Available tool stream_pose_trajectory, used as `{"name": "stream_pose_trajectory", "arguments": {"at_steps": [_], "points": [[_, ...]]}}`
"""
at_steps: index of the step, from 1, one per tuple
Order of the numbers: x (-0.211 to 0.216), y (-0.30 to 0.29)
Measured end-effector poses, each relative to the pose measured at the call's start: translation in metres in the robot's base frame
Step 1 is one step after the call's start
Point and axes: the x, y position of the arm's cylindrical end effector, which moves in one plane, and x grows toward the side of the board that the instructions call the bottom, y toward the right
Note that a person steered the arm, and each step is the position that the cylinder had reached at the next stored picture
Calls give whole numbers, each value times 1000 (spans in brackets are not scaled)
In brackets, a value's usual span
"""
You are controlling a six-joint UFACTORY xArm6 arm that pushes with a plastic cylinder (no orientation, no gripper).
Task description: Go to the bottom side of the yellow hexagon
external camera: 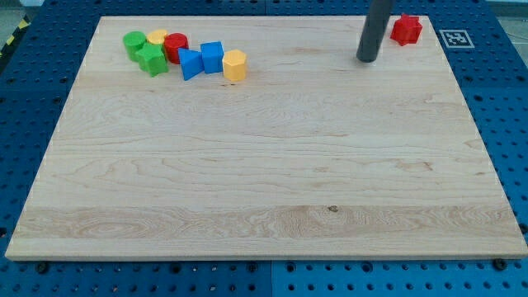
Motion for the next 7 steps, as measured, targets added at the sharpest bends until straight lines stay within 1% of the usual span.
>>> {"name": "stream_pose_trajectory", "arguments": {"at_steps": [1,2,4,6,7], "points": [[0,-3],[2,-19],[7,-91],[61,-129],[73,-174]]}}
